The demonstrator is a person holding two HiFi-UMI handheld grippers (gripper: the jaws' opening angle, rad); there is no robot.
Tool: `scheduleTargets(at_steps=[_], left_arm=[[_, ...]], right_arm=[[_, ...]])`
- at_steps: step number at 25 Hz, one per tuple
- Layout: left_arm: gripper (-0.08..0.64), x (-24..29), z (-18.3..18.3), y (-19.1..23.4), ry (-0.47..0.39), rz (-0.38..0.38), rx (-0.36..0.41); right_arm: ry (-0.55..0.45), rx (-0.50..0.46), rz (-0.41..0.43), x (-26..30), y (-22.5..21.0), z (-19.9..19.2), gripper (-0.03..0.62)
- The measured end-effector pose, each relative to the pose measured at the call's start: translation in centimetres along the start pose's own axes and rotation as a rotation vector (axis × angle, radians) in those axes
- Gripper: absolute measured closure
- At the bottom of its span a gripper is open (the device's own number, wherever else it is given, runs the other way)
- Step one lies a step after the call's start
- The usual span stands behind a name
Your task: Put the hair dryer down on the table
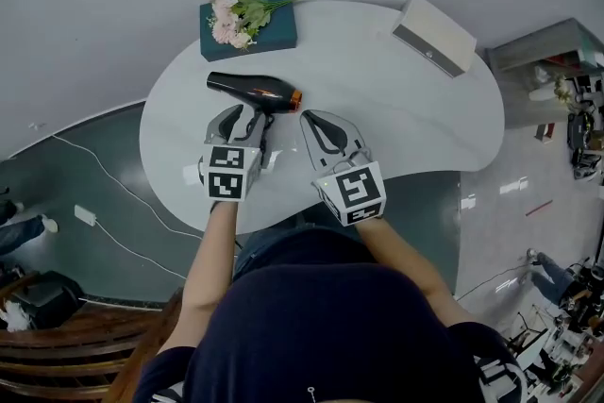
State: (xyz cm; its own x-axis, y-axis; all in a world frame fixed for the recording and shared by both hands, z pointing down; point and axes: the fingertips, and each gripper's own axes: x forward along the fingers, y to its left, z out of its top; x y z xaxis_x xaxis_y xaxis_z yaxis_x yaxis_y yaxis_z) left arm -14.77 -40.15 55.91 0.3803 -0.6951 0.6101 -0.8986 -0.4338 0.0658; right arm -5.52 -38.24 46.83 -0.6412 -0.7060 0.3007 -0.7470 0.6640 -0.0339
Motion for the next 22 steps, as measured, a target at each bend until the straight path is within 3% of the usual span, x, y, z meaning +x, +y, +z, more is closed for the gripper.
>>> scheduleTargets(at_steps=[2,4,12,16,22], left_arm=[[0.483,-2.7,3.0,0.1,-0.114,0.053,0.005],[0.535,-5.7,6.0,0.0,-0.214,0.092,0.003],[0.548,-19.7,18.4,-1.0,-0.624,0.242,0.054],[0.548,-24.4,21.9,-2.5,-0.715,0.295,0.096],[0.548,-26.3,22.8,-3.2,-0.734,0.323,0.083]], right_arm=[[-0.029,0.006,0.009,-0.4,0.1,1.4,0.58],[-0.071,0.01,0.017,-1.1,0.1,3.5,0.58],[-0.334,-0.094,-0.017,-6.2,-1.2,16.4,0.58],[-0.413,-0.157,-0.061,-9.3,-1.6,20.7,0.58],[-0.428,-0.2,-0.122,-11.3,-2.1,22.3,0.58]])
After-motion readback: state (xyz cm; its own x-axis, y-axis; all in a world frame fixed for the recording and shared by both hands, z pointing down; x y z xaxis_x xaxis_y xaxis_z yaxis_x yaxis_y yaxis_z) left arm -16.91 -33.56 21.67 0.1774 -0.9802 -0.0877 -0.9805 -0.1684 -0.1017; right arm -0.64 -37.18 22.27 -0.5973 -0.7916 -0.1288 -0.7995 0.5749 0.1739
